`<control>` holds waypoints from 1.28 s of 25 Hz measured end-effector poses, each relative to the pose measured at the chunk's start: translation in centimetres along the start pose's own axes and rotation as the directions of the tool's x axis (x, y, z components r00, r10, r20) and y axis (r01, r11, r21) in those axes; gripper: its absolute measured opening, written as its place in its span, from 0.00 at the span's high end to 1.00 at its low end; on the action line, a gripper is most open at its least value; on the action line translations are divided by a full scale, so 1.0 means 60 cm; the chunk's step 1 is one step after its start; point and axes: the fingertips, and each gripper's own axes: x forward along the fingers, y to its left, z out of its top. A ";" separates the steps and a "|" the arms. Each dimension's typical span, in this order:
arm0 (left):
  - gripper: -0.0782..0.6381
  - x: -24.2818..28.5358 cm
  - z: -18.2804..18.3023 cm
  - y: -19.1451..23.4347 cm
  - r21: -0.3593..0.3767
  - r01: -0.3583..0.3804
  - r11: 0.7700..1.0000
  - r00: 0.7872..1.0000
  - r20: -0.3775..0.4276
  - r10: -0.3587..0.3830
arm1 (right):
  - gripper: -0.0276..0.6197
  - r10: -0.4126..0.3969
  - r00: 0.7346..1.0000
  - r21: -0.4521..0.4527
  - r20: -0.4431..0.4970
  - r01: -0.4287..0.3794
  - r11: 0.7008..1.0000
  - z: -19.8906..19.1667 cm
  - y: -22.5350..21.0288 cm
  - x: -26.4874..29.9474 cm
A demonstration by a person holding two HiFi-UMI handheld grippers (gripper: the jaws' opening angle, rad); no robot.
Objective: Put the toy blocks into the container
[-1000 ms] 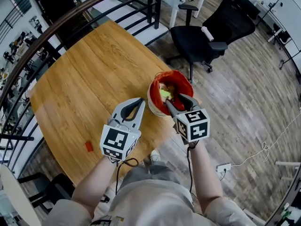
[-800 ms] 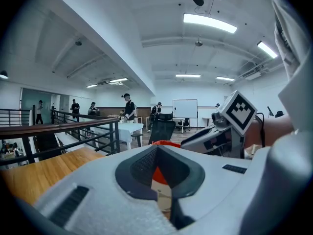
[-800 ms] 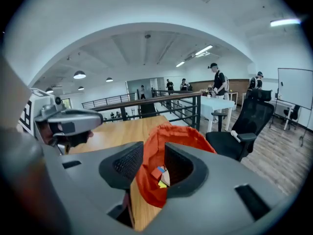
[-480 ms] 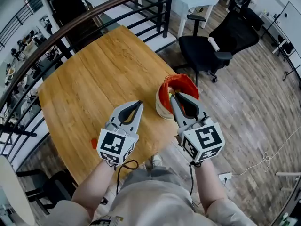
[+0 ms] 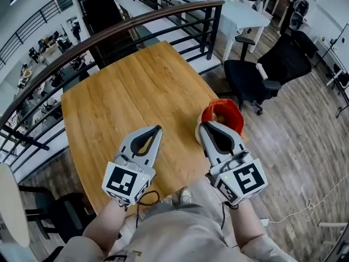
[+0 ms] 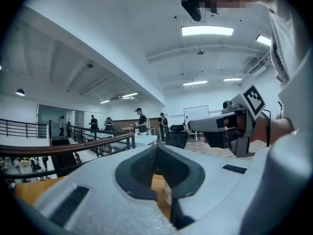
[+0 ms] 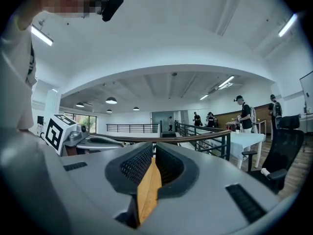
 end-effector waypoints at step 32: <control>0.87 -0.200 0.056 0.064 0.002 -0.175 0.984 0.983 0.062 0.175 | 0.91 0.266 0.962 -0.032 0.054 -0.264 0.964 0.028 0.183 0.032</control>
